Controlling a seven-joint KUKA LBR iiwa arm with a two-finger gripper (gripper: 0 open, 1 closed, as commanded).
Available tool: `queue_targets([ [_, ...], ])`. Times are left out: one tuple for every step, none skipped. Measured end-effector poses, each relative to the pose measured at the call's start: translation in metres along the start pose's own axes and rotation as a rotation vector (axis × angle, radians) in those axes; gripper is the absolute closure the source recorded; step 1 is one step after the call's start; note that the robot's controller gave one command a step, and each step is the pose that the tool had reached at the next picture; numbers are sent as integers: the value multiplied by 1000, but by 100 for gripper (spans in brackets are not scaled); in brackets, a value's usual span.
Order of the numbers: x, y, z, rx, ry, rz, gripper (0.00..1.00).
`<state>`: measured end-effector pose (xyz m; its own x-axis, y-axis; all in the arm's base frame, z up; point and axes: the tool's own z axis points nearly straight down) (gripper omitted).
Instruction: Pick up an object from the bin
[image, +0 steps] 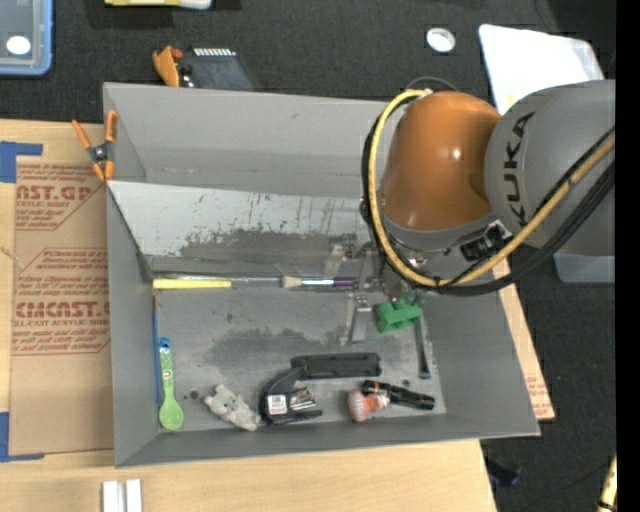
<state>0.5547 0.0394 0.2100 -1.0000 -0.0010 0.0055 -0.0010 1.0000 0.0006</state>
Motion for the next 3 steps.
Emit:
queue_targets([
  [-2,0,-4,-1,-7,1,0],
  [-8,-1,19,-2,-20,0,0],
  [32,17,90,0,-20,-155,0],
])
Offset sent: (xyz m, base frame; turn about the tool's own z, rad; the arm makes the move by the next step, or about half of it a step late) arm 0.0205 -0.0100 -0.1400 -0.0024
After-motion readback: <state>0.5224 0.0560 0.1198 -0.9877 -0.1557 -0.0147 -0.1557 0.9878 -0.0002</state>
